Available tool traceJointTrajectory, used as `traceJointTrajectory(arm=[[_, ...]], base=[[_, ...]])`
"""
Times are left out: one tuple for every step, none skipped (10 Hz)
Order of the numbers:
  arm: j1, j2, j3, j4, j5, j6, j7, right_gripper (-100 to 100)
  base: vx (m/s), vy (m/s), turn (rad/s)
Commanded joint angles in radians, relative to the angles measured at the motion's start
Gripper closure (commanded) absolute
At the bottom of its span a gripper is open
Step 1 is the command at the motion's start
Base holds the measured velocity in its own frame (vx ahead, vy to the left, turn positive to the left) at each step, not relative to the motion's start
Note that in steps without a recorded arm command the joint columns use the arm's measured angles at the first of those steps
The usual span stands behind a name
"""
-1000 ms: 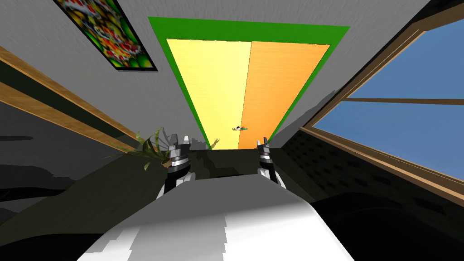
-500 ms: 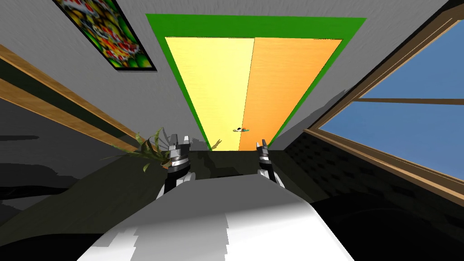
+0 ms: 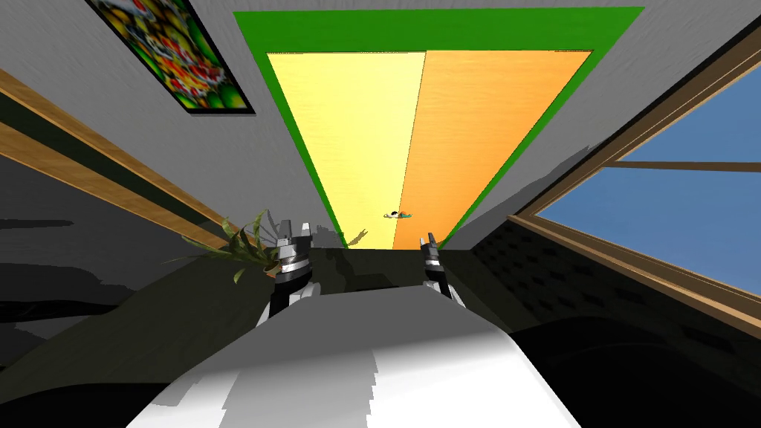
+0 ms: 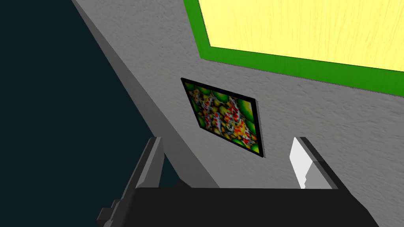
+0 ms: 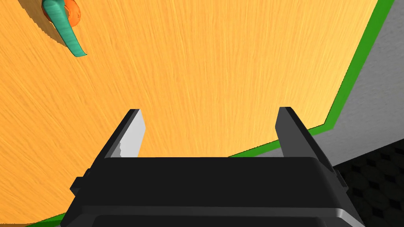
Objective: Pull the door open
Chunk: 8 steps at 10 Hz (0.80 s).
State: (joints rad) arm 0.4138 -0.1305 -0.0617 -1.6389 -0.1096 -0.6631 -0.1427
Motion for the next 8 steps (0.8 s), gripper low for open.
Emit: traceJointTrajectory(arm=[[-0.013,-0.008,-0.002,0.048,-0.001,-0.013,-0.003,-100],[-0.018,-0.013,-0.003,0.073,-0.002,-0.019,-0.004,-100],[-0.018,-0.013,-0.003,0.073,-0.002,-0.019,-0.004,-100],[-0.023,-0.017,-0.003,0.099,-0.002,-0.025,-0.005,-100],[-0.028,-0.021,-0.004,0.124,-0.002,-0.032,-0.007,-100],[-0.033,-0.025,-0.004,0.149,-0.003,-0.038,-0.008,-100],[-0.038,-0.029,-0.005,0.174,-0.003,-0.044,-0.009,-100],[-0.043,-0.034,-0.006,0.199,-0.004,-0.05,-0.01,-100]], base=[[0.111,-0.02,0.036],[0.104,-0.015,0.043],[0.063,-0.013,0.016],[0.055,-0.016,0.025],[0.072,-0.018,0.044],[0.09,-0.012,0.055],[0.11,-0.011,0.039],[0.111,-0.008,0.036]])
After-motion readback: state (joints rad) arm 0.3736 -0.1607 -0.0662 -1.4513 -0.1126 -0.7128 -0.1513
